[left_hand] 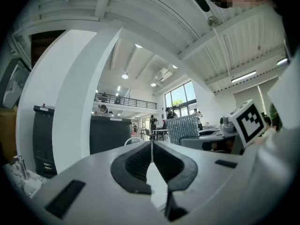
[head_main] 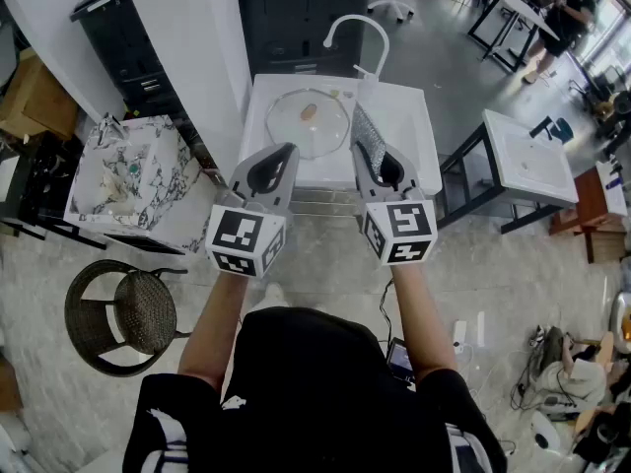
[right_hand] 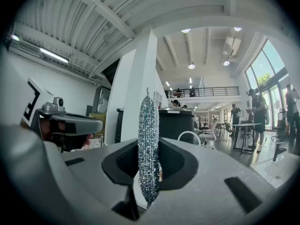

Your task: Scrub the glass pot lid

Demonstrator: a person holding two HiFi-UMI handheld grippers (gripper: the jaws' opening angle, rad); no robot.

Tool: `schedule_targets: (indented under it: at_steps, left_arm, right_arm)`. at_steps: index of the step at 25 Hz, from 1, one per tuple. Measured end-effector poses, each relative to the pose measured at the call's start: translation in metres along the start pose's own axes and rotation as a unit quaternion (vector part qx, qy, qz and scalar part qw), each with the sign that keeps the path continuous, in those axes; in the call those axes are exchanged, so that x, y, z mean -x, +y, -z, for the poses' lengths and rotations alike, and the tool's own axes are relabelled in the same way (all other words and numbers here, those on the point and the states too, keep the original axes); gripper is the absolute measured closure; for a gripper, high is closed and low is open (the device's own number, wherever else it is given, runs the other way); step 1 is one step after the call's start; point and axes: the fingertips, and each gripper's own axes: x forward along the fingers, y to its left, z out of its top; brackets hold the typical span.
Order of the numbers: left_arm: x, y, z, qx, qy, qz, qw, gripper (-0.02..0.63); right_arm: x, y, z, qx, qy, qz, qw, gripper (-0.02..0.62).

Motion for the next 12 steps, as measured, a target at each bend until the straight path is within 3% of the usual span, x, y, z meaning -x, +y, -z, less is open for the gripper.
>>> schedule_targets:
  at_steps: [12]
  left_arm:
    - [0.004,-0.026,0.010,0.005,0.005,0.001,1.0000,0.595]
  right_arm:
    - [0.023,-0.009,0.011,-0.004,0.002,-0.007,1.000,0.525]
